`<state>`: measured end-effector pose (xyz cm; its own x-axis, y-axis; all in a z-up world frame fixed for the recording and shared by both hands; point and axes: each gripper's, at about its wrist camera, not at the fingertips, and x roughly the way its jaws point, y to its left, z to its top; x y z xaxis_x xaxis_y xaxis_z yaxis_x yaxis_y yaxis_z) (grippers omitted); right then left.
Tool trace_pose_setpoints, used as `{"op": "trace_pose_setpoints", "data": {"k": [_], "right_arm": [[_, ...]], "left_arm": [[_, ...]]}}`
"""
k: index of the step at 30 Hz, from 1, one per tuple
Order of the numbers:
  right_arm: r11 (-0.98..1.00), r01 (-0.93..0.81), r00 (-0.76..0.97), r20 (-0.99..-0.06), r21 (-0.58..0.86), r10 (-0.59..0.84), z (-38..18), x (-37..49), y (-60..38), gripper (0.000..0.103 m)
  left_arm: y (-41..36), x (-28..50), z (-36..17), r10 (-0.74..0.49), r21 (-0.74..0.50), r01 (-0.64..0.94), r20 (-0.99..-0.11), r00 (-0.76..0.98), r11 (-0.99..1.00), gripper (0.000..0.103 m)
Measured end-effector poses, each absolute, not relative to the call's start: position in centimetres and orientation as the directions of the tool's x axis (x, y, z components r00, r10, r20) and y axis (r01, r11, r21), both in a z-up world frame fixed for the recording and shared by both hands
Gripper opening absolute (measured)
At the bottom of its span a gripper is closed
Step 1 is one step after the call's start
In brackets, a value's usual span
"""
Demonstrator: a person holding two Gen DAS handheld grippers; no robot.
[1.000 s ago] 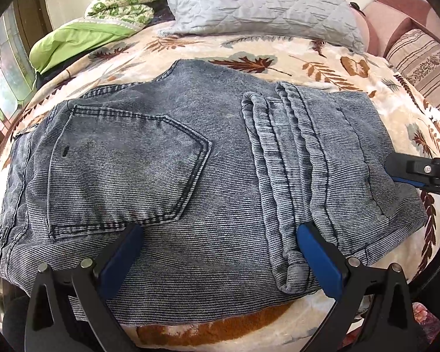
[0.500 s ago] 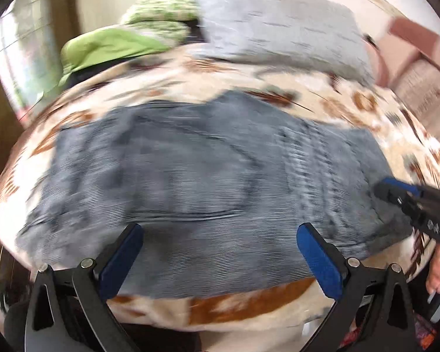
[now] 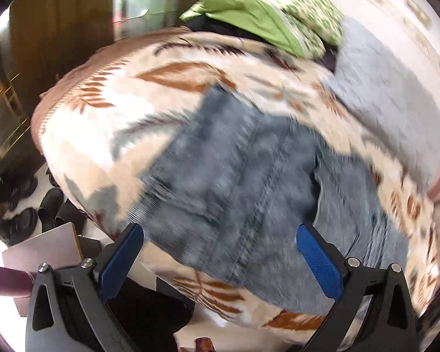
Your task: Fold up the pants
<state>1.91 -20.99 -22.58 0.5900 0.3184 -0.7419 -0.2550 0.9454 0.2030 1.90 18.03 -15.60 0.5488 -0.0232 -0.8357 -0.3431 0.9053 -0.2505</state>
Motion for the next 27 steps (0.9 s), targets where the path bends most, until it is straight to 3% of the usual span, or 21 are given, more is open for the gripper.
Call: {"op": "trace_pose_setpoints", "data": {"k": [6,14,21,27], "right_arm": [[0.942,-0.264,0.586,-0.742,0.206,0.326,-22.5,1.9,-21.0,0.029],[0.927,-0.276,0.586,-0.720,0.253,0.371,-21.8,1.4,-21.4,0.028],[0.892,-0.339,0.610,-0.653,0.299,0.450,-20.0,2.1,-19.5,0.028],[0.863,-0.342,0.593,-0.627,0.371,0.505,-18.9,5.3,-14.8,0.028]], "left_arm": [[19.7,1.7,-13.8,-0.026,-0.249,-0.378,-0.863,0.505,0.891,0.103],[18.0,1.4,-16.7,-0.070,-0.224,-0.379,-0.923,0.379,0.898,0.103],[19.5,1.6,-18.3,-0.109,-0.265,-0.419,-0.926,0.362,0.869,0.103],[20.8,2.3,-20.1,-0.216,-0.371,-0.435,-0.905,0.365,0.820,0.103]]}}
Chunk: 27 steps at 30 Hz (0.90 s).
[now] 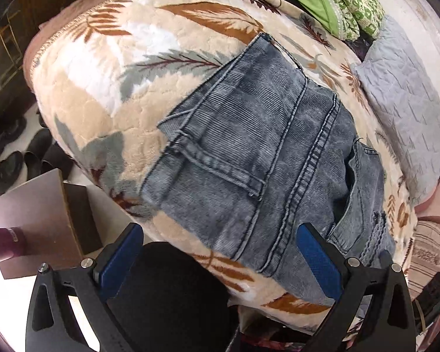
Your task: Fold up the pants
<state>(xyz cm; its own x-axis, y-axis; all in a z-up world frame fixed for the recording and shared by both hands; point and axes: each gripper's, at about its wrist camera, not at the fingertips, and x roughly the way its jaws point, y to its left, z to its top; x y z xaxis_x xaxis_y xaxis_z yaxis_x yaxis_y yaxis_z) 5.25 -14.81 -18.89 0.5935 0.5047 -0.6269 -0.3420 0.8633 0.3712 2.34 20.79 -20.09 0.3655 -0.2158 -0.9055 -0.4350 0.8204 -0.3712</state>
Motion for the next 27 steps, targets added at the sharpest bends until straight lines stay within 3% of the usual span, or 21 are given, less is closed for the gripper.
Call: {"op": "trace_pose_setpoints", "data": {"k": [5,7,9,13,15,18,20,21,24,27], "right_arm": [[0.880,-0.380,0.578,-0.670,0.284,0.466,-19.6,7.2,-8.8,0.028],[0.896,-0.372,0.529,-0.739,0.240,0.418,-21.8,8.3,-6.9,0.029],[0.892,-0.403,0.592,-0.684,0.206,0.426,-22.4,7.5,-6.8,0.029],[0.862,-0.483,0.630,-0.622,0.154,0.464,-23.3,6.2,-7.2,0.029],[0.849,-0.478,0.602,-0.621,0.224,0.502,-23.4,7.0,-8.0,0.029],[0.847,-0.485,0.602,-0.618,0.219,0.505,-23.4,7.2,-8.0,0.029],[0.850,-0.486,0.615,-0.612,0.201,0.497,-23.5,7.0,-7.9,0.029],[0.849,-0.487,0.616,-0.609,0.204,0.499,-23.5,6.9,-7.8,0.029],[0.840,-0.487,0.607,-0.599,0.239,0.522,-23.5,6.9,-8.3,0.029],[0.836,-0.490,0.608,-0.590,0.249,0.532,-23.6,6.8,-8.5,0.029]], "left_arm": [[21.1,2.9,-20.4,-0.266,-0.433,-0.412,-0.876,0.402,0.802,0.103],[21.3,3.2,-20.6,-0.289,-0.458,-0.411,-0.865,0.411,0.788,0.103],[21.4,3.6,-20.5,-0.297,-0.474,-0.395,-0.852,0.431,0.787,0.100],[20.8,4.8,-20.0,-0.315,-0.486,-0.346,-0.838,0.446,0.802,0.076],[20.5,5.4,-20.1,-0.299,-0.469,-0.340,-0.843,0.446,0.815,0.075],[20.4,5.8,-20.8,-0.289,-0.460,-0.345,-0.847,0.446,0.818,0.070],[20.5,5.8,-20.5,-0.270,-0.449,-0.344,-0.847,0.458,0.824,0.058],[20.8,5.6,-20.4,-0.261,-0.440,-0.345,-0.850,0.458,0.829,0.047],[21.2,5.6,-19.9,-0.258,-0.442,-0.340,-0.845,0.468,0.830,0.032],[20.8,5.6,-19.5,-0.234,-0.416,-0.329,-0.850,0.472,0.848,0.028]]}}
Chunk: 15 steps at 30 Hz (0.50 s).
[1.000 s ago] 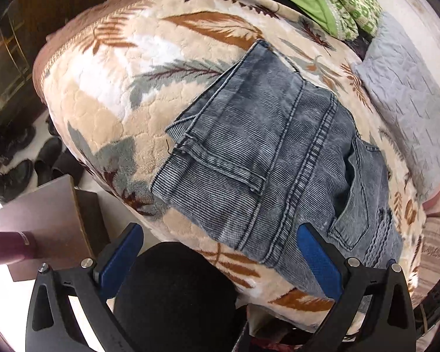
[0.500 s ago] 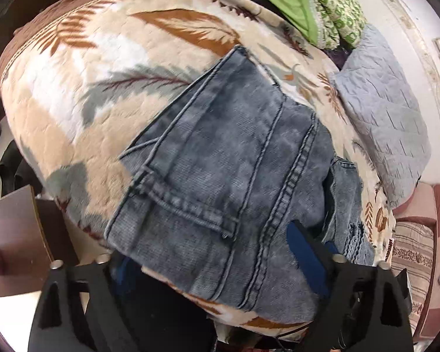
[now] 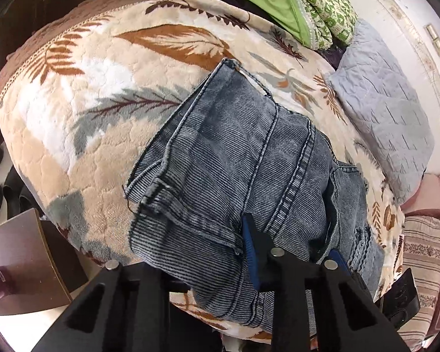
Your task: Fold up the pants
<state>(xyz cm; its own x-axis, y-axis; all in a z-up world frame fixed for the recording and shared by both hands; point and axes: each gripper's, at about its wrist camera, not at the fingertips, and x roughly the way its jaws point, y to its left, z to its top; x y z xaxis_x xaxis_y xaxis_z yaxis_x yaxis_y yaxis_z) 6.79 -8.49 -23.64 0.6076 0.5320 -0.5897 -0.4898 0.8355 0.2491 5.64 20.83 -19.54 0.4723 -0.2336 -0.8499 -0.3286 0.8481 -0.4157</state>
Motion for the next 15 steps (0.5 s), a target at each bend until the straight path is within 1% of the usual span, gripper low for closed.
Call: {"op": "trace_pose_setpoints", "data": {"k": [9,15], "right_arm": [[0.822,-0.496,0.605,-0.567,0.280,0.559,-23.8,6.7,-9.0,0.029],[0.818,-0.498,0.587,-0.582,0.288,0.563,-23.9,7.1,-8.9,0.030]], "left_arm": [[19.5,5.0,-18.1,-0.137,-0.323,-0.312,-0.858,0.495,0.894,0.022],[16.4,4.6,-15.2,-0.038,-0.183,-0.208,-0.831,0.556,0.961,0.019]]}}
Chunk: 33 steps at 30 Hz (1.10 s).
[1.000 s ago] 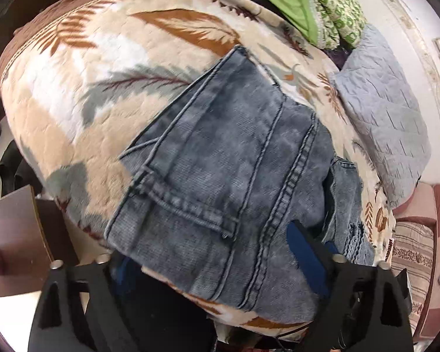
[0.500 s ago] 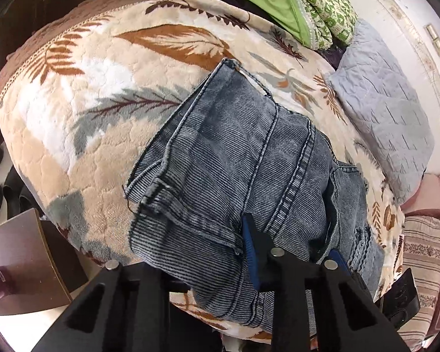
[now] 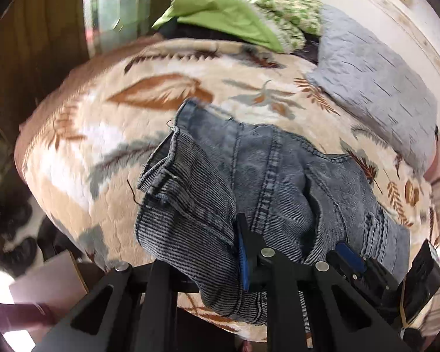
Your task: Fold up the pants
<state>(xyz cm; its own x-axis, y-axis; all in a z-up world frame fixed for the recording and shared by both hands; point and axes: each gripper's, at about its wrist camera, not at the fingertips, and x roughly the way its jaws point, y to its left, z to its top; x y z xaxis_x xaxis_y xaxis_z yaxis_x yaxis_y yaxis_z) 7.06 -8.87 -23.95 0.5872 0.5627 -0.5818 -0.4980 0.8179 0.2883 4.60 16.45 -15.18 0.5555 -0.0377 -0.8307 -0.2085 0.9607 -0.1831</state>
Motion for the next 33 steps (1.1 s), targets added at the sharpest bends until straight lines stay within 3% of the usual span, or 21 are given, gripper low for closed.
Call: {"op": "trace_pose_setpoints", "data": {"k": [15,27,33], "right_arm": [[0.800,-0.500,0.559,-0.582,0.331,0.590,-24.2,7.5,-9.2,0.030],[0.713,-0.483,0.427,-0.574,0.509,0.699,-24.3,8.4,-12.3,0.027],[0.693,-0.321,0.391,-0.576,0.646,0.718,-22.7,7.8,-19.2,0.029]], "left_arm": [[7.2,2.4,-7.5,0.014,0.049,0.032,-0.723,0.691,0.998,0.018],[-3.5,-0.3,-4.7,-0.088,0.173,0.279,-0.685,0.723,0.945,0.018],[-7.6,-0.5,-4.9,-0.123,0.205,0.361,-0.698,0.705,0.910,0.018]]}}
